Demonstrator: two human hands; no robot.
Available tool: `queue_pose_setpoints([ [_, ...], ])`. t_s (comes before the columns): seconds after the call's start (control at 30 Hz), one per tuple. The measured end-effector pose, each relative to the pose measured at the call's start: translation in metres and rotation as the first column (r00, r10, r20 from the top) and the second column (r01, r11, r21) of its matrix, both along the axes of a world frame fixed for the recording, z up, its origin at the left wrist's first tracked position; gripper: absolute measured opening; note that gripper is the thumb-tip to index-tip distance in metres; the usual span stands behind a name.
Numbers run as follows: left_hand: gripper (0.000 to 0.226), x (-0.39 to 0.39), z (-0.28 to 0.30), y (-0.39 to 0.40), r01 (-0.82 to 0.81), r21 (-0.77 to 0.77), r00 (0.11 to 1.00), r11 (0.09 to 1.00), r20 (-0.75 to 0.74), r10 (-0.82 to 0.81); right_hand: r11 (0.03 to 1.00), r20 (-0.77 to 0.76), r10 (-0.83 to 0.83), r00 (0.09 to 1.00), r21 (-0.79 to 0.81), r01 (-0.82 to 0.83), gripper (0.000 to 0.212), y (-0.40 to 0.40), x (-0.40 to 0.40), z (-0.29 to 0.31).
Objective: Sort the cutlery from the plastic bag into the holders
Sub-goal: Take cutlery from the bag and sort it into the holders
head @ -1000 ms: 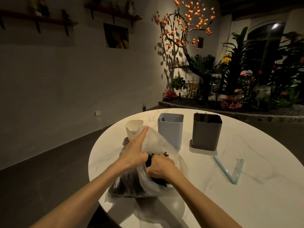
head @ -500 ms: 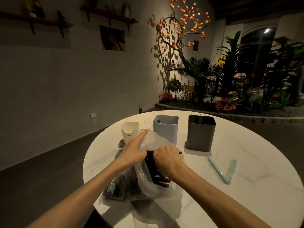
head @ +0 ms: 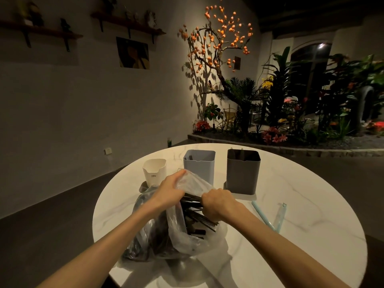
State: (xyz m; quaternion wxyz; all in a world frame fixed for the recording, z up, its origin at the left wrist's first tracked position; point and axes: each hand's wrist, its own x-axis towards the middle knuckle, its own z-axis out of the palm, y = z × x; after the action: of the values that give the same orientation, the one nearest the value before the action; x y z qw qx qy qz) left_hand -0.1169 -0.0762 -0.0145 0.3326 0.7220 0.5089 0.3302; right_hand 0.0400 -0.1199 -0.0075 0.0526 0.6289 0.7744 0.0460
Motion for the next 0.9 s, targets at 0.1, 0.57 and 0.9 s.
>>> queue_pose_setpoints([
  [0.1,0.059,0.003,0.003,0.005,-0.003,-0.012,1.000,1.000,0.012,0.003,1.000,0.040,0.005,0.999,0.024,-0.006,0.025,-0.006,0.009,0.015],
  [0.57,0.026,0.017,-0.009,0.025,0.095,-0.239,0.923,0.966,0.385,0.005,0.978,-0.836,-0.181,0.518,-0.210,0.002,0.030,-0.037,0.121,0.053],
  [0.9,0.042,0.030,-0.012,0.026,0.617,-0.489,0.729,0.617,0.060,-0.681,0.971,-0.964,-0.237,-0.119,-0.232,-0.058,0.035,0.014,0.093,-0.036],
])
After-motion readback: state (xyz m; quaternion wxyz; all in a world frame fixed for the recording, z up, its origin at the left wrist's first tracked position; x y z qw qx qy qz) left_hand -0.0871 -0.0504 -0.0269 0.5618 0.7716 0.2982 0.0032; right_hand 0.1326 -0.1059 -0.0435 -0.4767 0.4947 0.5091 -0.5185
